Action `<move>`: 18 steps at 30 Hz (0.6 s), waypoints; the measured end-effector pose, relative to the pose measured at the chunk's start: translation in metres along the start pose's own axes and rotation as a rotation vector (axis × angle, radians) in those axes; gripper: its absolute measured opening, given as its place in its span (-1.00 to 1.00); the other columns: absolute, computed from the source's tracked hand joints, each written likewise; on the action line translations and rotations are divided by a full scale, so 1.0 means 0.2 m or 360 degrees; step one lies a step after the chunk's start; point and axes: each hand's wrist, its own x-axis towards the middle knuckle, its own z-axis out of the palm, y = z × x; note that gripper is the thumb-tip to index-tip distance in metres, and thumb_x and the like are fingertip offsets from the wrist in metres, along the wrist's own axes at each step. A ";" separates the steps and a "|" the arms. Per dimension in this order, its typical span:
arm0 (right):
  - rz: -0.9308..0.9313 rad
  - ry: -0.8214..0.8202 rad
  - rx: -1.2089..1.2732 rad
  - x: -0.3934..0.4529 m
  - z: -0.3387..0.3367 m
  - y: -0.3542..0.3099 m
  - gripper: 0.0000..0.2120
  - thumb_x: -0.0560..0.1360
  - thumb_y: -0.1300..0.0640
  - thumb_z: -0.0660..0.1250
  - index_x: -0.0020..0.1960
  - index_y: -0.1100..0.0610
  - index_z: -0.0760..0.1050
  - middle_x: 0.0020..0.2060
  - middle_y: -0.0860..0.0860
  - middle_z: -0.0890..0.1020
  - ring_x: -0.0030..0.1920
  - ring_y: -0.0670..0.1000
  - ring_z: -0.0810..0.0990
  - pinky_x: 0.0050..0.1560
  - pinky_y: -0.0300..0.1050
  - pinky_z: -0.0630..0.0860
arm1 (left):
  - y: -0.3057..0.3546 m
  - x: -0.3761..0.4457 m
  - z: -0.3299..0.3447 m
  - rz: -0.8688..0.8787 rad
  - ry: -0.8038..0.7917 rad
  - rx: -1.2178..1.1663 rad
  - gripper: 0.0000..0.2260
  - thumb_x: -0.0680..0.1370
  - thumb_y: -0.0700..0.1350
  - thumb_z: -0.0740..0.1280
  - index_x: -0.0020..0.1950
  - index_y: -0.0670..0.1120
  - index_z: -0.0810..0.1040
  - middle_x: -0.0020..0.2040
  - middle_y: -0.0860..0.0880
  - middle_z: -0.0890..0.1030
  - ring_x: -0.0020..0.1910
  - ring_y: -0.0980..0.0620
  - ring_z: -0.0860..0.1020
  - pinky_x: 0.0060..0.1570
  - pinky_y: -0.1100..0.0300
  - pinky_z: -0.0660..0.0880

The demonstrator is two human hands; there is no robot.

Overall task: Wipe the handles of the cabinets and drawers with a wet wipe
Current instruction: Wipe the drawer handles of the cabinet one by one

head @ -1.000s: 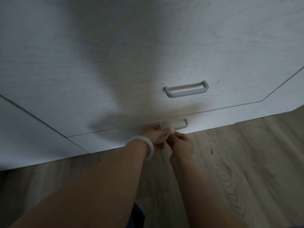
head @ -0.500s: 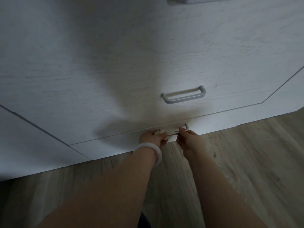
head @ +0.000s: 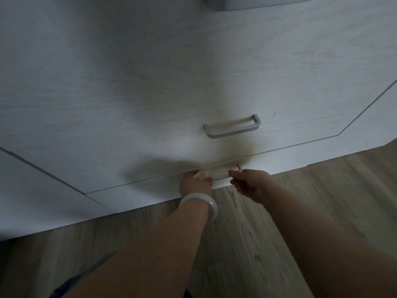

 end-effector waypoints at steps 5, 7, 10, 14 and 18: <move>-0.0082 -0.0060 -0.0006 -0.02 -0.01 0.02 -0.83 0.47 0.25 0.44 -0.21 0.22 0.46 -0.36 0.10 0.56 -0.47 -0.08 0.48 -0.51 -0.31 0.47 | -0.03 -0.10 0.07 0.0196 0.0160 -0.0132 -0.69 0.60 0.04 0.22 0.06 -0.19 0.54 -0.01 -0.15 0.61 0.00 -0.12 0.59 -0.08 0.16 0.45; -0.0243 0.0005 -0.0019 -0.03 0.00 0.08 -0.84 0.47 0.21 0.44 -0.22 0.22 0.50 -0.36 0.10 0.58 -0.44 -0.06 0.49 -0.45 -0.26 0.48 | -0.03 -0.10 0.09 0.0222 0.0250 -0.0281 -0.73 0.63 0.03 0.15 -0.02 -0.14 0.51 -0.03 -0.16 0.61 -0.03 -0.16 0.59 0.04 0.03 0.53; -0.0537 0.0220 0.0111 -0.04 0.07 0.20 -0.85 0.49 0.20 0.42 -0.21 0.24 0.53 -0.35 0.12 0.61 -0.42 -0.03 0.50 -0.39 -0.20 0.48 | -0.04 -0.07 0.09 0.0210 0.0297 -0.0393 -0.87 0.58 -0.13 0.27 -0.11 -0.10 0.57 -0.15 -0.13 0.64 -0.12 -0.14 0.63 0.00 0.05 0.59; -0.0678 0.0325 0.0204 -0.04 0.11 0.24 -0.86 0.49 0.21 0.42 -0.18 0.26 0.54 -0.35 0.13 0.61 -0.40 -0.04 0.50 -0.40 -0.21 0.48 | -0.04 -0.07 0.08 0.0102 0.0261 -0.0453 -0.96 0.45 -0.23 0.41 -0.19 -0.12 0.61 -0.34 -0.07 0.61 -0.33 -0.04 0.59 -0.26 0.21 0.51; -0.0690 0.0325 0.0233 -0.04 0.11 0.25 -0.83 0.49 0.20 0.41 -0.11 0.32 0.55 -0.34 0.13 0.61 -0.42 -0.04 0.49 -0.41 -0.22 0.48 | -0.03 -0.07 0.08 0.0011 0.0283 -0.0646 -0.87 0.39 -0.27 0.47 -0.12 -0.23 0.56 -0.36 -0.10 0.60 -0.35 -0.06 0.61 -0.26 0.15 0.56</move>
